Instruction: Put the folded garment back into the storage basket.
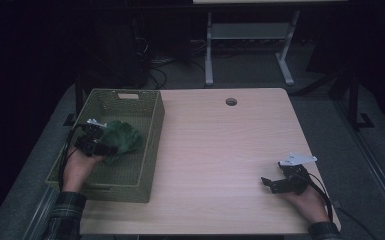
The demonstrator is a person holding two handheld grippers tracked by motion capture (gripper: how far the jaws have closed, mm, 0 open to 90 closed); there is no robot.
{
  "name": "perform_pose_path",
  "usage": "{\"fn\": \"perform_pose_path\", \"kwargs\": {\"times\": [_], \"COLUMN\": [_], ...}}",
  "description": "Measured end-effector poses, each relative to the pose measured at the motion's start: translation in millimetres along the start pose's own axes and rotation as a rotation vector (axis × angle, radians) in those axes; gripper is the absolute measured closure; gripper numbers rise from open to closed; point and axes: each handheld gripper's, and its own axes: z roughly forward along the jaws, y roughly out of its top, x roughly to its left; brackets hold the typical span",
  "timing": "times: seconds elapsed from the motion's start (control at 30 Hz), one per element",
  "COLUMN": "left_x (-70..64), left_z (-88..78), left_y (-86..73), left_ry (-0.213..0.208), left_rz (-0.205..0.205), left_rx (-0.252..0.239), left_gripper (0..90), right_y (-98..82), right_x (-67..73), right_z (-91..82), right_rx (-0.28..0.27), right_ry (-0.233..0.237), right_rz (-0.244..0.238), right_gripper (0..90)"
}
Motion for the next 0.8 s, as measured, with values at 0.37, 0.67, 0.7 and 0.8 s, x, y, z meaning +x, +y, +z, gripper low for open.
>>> {"fn": "perform_pose_path", "kwargs": {"times": [0.37,0.67,0.7,0.8], "left_x": [-0.6,-0.7,-1.0,-1.8], "left_z": [11.7,10.5,9.6,7.4], "left_y": [-2.9,-3.7,-3.6,-3.0], "left_ry": [0.014,0.023,0.022,0.035], "left_rz": [0.013,0.022,0.018,0.026], "left_rx": [0.06,0.047,0.038,0.026], "left_gripper": [45.7,23.4,21.4,16.9], "right_y": [0.0,0.0,-0.1,0.0], "right_x": [0.0,-0.1,-0.1,0.1], "right_z": [0.0,0.0,0.0,0.0], "right_rx": [0.0,0.0,-0.001,0.0], "right_ry": [0.0,0.0,0.0,0.0], "right_rz": [-0.001,-0.001,-0.002,0.001], "right_gripper": [9.0,8.9,8.9,8.9]}}
